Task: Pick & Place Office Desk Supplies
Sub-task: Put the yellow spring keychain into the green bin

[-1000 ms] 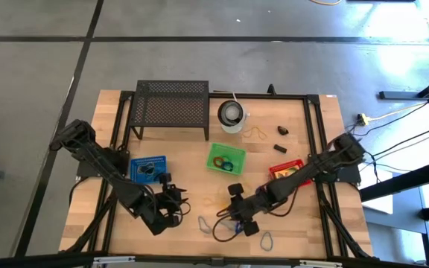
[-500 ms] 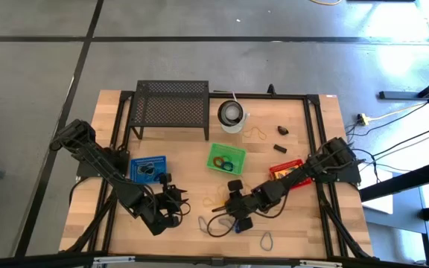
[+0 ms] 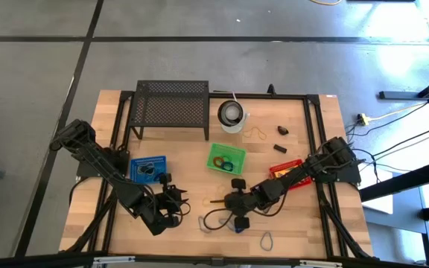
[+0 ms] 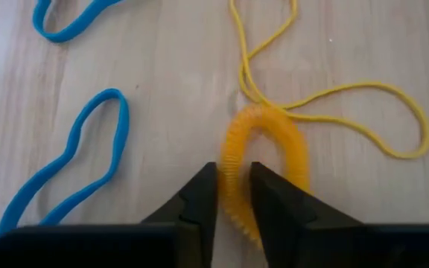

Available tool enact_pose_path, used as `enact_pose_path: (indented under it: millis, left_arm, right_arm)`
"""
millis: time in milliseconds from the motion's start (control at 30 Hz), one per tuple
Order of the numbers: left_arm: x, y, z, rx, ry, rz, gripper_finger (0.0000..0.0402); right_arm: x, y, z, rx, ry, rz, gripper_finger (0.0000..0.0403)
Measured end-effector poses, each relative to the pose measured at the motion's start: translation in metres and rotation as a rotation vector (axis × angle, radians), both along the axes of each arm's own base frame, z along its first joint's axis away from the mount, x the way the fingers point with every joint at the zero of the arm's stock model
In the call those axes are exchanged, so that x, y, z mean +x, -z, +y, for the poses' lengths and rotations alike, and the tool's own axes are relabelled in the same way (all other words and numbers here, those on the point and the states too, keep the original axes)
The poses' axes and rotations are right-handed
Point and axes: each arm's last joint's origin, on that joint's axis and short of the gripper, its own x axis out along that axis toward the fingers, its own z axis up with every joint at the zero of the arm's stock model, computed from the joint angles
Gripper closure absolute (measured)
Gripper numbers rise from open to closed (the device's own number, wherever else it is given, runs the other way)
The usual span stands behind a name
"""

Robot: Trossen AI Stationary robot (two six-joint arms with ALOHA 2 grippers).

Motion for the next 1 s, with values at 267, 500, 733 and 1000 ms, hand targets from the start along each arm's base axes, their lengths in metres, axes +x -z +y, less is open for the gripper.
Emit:
enact_pose_path:
  millis: [267, 500, 733, 1000]
  left_arm:
    - [0.000, 0.000, 0.000, -0.001, 0.000, 0.000, 0.0283]
    - [0.000, 0.000, 0.000, 0.000, 0.000, 0.000, 0.0285]
    - [0.000, 0.000, 0.000, -0.001, 0.000, -0.001, 0.0293]
    - [0.001, -0.001, 0.001, 0.017, -0.016, -0.024, 0.0295]
  right_arm:
    - [0.001, 0.000, 0.000, 0.013, 0.034, -0.026, 0.0392]
    - [0.002, -0.014, 0.002, 0.065, 0.033, -0.083, 0.0386]
    - [0.005, -0.061, 0.001, 0.060, 0.089, -0.324, 0.0388]
    - [0.010, -0.144, 0.003, 0.015, -0.007, -0.887, 0.0389]
